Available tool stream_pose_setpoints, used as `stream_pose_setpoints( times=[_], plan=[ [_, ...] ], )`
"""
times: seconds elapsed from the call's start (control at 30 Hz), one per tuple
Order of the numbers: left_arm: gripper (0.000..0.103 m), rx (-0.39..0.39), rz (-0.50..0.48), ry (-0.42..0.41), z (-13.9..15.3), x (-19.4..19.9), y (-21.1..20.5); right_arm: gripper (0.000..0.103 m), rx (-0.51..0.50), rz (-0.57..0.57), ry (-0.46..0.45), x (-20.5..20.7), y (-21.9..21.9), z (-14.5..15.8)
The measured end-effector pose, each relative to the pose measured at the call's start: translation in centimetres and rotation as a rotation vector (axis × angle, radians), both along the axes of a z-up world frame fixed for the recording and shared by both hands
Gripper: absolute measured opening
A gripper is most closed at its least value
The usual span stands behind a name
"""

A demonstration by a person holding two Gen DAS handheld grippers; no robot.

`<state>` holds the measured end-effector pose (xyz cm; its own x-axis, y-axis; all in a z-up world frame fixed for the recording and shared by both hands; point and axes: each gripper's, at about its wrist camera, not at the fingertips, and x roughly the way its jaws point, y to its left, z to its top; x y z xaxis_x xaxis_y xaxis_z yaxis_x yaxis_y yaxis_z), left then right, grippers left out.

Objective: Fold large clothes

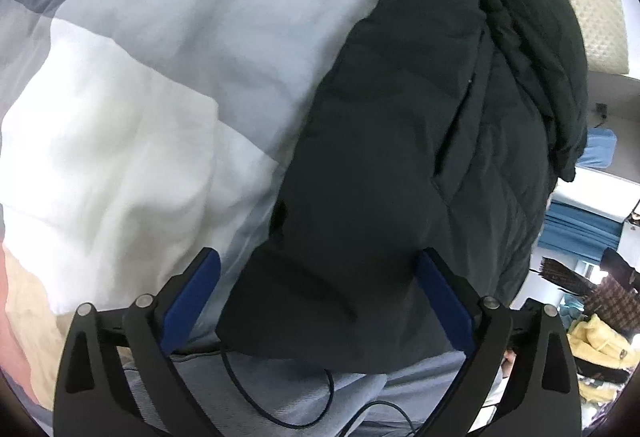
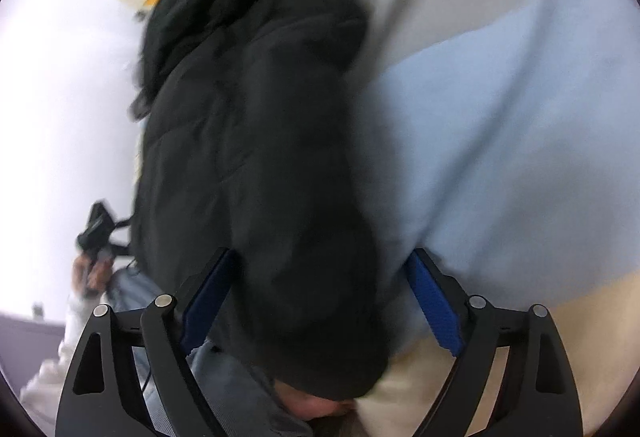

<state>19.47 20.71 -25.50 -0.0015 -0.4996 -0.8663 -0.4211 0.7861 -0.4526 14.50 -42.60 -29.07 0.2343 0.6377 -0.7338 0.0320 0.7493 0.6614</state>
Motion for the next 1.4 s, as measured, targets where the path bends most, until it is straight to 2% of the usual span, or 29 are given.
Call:
stream_pose_setpoints(
  times=[0.2,0.3,0.5,0.7,0.77,0.9,1.0,1.03,1.07,1.1,1.13,1.2,1.27,1.3,1.37,1.4],
  plan=[
    [0.102,0.033,-0.019,0.007,0.1,0.5,-0.6,0.09,0.005,0.082,-0.039,0.2,1.3,1.9],
    [0.102,0.029,-0.026,0.013,-0.5,0.7,-0.8,0.09,0.03,0.089,-0.073,-0.5,1.0,3.0],
    [0.102,0.026,-0.043,0.003,-1.1,1.3,-1.3,0.09,0.011,0.099,-0.101,-1.4,1.9,5.5],
    [0.102,-0.033,-0.086,-0.034,-1.3,1.9,-1.7,0.09,0.044,0.126,-0.169,-2.0,2.7,8.1],
    [0.101,-0.055,-0.108,-0.061,-1.0,1.9,-2.1,0.09,0.03,0.125,-0.157,-1.7,2.8,7.7],
    [0.099,-0.068,-0.138,-0.092,-0.7,1.8,-2.1,0.09,0.009,0.095,-0.073,-0.6,2.3,4.5],
    [0.088,-0.089,-0.149,-0.114,-0.4,1.9,-2.0,0.09,0.014,0.096,0.004,0.0,2.7,1.6],
    [0.081,-0.095,-0.157,-0.126,-0.1,1.8,-2.4,0.089,-0.001,0.114,0.008,0.2,3.2,1.2],
    [0.074,-0.103,-0.17,-0.143,0.8,2.1,-2.8,0.085,-0.008,0.128,-0.004,0.3,3.7,1.4],
    [0.07,-0.125,-0.185,-0.176,1.5,2.0,-2.9,0.073,-0.01,0.14,-0.026,0.5,4.0,2.0],
    [0.066,-0.148,-0.19,-0.205,2.2,1.7,-3.0,0.065,-0.004,0.141,-0.039,0.6,4.1,2.5],
    [0.058,-0.206,-0.192,-0.281,4.0,1.5,-3.7,0.039,-0.011,0.137,-0.075,0.8,4.4,4.4],
    [0.035,-0.246,-0.184,-0.334,5.7,1.4,-3.8,0.028,0.01,0.131,-0.124,0.9,4.6,6.3],
    [0.03,-0.262,-0.175,-0.355,6.3,1.3,-3.6,0.02,0.034,0.116,-0.148,0.9,4.6,7.3],
    [0.016,-0.297,-0.155,-0.412,8.0,1.5,-2.8,0.015,0.029,0.095,-0.203,0.9,4.7,9.6],
    [0.015,-0.293,-0.147,-0.437,8.9,1.5,-3.1,0.013,0.017,0.091,-0.232,0.8,4.9,10.7]
  ],
)
